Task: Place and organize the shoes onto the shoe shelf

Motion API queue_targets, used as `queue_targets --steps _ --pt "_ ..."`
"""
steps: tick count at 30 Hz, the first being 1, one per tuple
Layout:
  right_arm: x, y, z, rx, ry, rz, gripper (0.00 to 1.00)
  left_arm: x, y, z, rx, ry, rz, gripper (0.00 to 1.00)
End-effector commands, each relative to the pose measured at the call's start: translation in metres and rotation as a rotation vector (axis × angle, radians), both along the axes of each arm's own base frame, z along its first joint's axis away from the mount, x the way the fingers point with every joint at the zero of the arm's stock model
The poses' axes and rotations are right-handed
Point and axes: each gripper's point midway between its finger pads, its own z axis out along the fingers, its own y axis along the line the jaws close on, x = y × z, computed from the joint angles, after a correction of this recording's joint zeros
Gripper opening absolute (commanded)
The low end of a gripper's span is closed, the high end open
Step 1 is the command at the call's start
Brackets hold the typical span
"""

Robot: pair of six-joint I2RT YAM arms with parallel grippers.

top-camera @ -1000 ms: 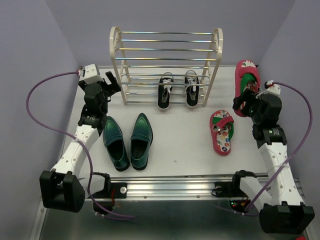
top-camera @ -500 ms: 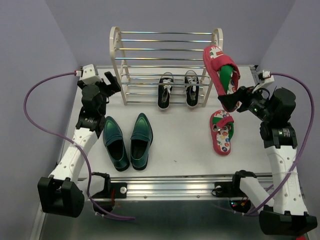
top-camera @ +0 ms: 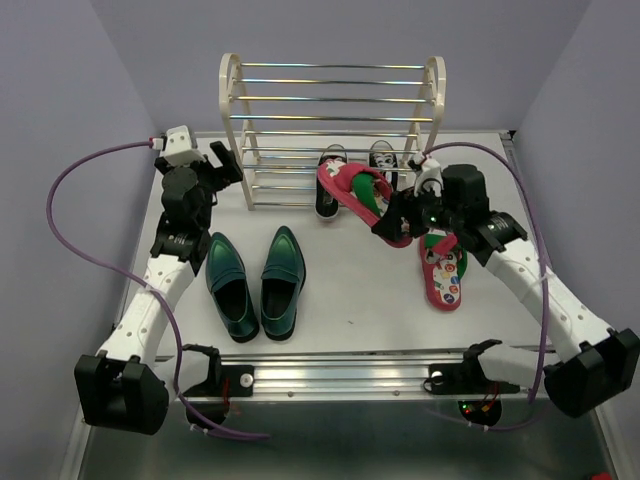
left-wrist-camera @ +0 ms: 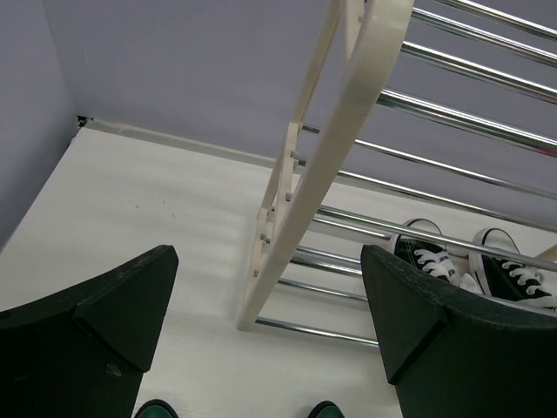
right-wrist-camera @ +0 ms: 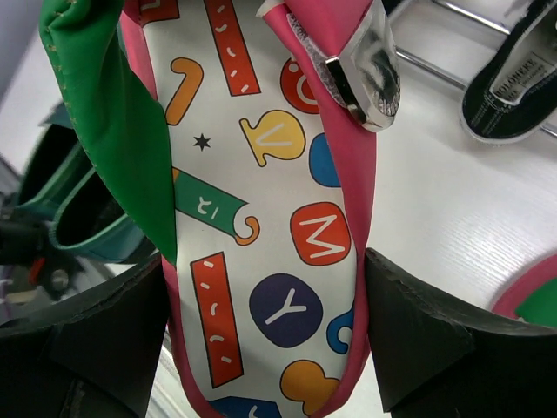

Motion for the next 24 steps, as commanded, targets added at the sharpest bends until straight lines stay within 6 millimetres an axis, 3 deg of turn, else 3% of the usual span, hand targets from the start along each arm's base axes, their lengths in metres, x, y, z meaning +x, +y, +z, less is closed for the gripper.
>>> queue_targets --steps 1,3,8,12,16,20,24 --pt "0.040 0.001 0.053 -0.020 -0.235 -0.154 0.01 0.006 -0.007 0.041 0.017 -0.104 -0.032 0.99" --pt "0.041 0.012 0.050 -0.028 -0.249 -0.151 0.01 0.010 -0.008 0.040 0.023 -0.098 -0.040 0.99" --pt "0.059 0.010 0.047 -0.084 -0.301 -0.293 0.01 0.017 -0.013 0.046 0.027 -0.109 -0.061 0.99" --pt "0.062 0.017 0.052 -0.095 -0.337 -0.307 0.01 0.020 -0.016 0.052 0.031 -0.120 -0.076 0.99" --pt "0.073 0.008 0.051 -0.101 -0.330 -0.398 0.01 0.027 -0.019 0.052 0.035 -0.117 -0.085 0.99" --pt "0.088 -0.015 0.049 -0.138 -0.326 -0.566 0.01 0.034 -0.026 0.054 0.042 -0.121 -0.115 0.99" --pt "0.095 -0.015 0.050 -0.118 -0.333 -0.610 0.01 0.041 -0.029 0.051 0.051 -0.115 -0.130 0.99"
